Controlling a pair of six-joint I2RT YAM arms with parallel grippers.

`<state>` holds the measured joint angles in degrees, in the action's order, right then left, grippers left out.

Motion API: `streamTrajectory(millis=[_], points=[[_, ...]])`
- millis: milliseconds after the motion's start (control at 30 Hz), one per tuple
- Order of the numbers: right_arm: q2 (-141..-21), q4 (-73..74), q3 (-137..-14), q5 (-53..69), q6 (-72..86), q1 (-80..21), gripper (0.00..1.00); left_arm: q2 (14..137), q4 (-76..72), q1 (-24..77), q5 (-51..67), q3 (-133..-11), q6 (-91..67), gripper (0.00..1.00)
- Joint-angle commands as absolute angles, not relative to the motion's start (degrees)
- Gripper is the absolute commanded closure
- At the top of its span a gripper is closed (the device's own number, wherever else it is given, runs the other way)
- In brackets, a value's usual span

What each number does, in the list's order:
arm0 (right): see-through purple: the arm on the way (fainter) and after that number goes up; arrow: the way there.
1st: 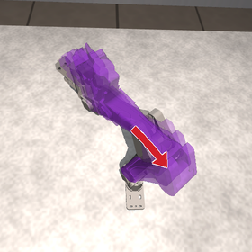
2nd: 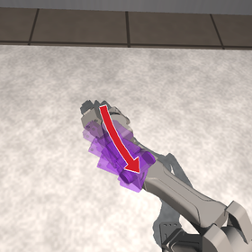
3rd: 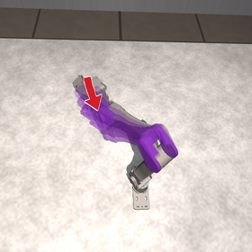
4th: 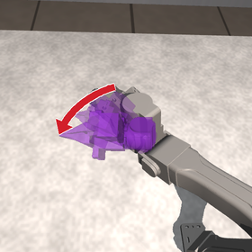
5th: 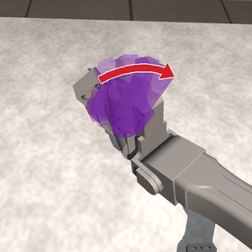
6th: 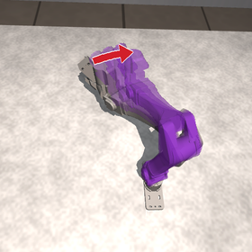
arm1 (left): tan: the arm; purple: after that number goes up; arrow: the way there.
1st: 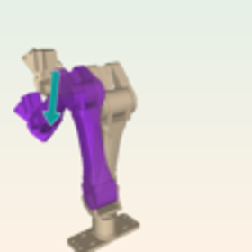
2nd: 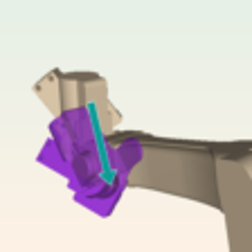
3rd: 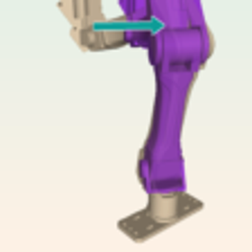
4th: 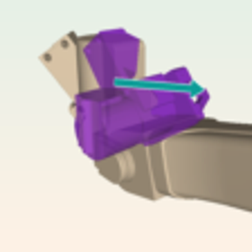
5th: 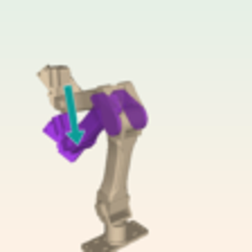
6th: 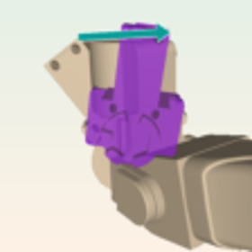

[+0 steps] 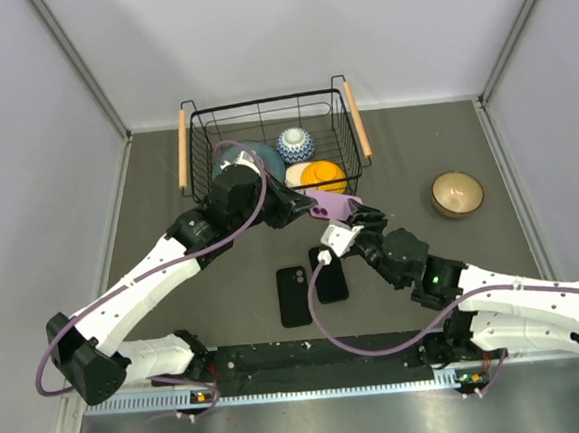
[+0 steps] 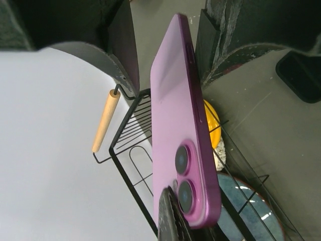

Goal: Put the phone into the phone case

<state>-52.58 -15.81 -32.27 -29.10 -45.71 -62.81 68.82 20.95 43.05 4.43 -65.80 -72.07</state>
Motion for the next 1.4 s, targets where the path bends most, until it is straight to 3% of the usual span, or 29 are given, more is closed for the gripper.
streamTrajectory(millis=[0, 133, 267, 367, 533, 600, 700, 800, 933, 1133, 1367], points=[[-54.8, -25.0, -33.6, -33.7, -51.0, -64.9, 0.54, 67.0, 16.8, 43.3, 7.6, -65.5, -76.2, 1.00], [-57.1, -27.3, -33.7, -36.1, -52.0, -65.0, 0.64, 66.6, 16.4, 43.3, 7.6, -64.3, -77.4, 1.00], [-58.1, -29.3, -33.8, -37.9, -51.0, -64.9, 0.88, 66.1, 16.4, 43.3, 7.5, -63.6, -77.7, 1.00], [-58.3, -29.1, -33.8, -38.1, -49.6, -64.9, 1.00, 65.8, 16.3, 43.2, 8.3, -63.4, -77.9, 1.00], [-58.1, -28.3, -34.2, -38.8, -46.9, -64.8, 1.00, 65.1, 16.1, 43.1, 9.1, -63.7, -76.0, 0.94], [-57.6, -29.0, -34.1, -39.0, -45.5, -64.9, 1.00, 64.1, 16.2, 43.1, 7.0, -64.3, -73.4, 0.72], [-57.1, -24.9, -35.5, -38.1, -42.1, -64.9, 1.00, 62.6, 18.1, 43.0, 3.4, -65.7, -70.2, 0.49], [-57.1, -17.9, -37.8, -36.5, -36.2, -65.0, 1.00, 61.1, 19.3, 42.9, 0.7, -66.9, -66.7, 0.32], [-56.0, -7.4, -41.3, -33.1, -24.1, -64.9, 1.00, 58.9, 20.1, 42.1, -3.2, -67.2, -61.0, 0.20], [-50.5, 2.9, -42.7, -22.9, 1.9, -65.0, 1.00, 54.1, 26.9, 40.7, -13.1, -66.0, -46.7, 0.23], [-53.9, 8.7, -43.7, -8.5, 26.7, -64.9, 1.00, 50.2, 33.1, 39.6, -13.3, -60.5, -38.0, 0.26]])
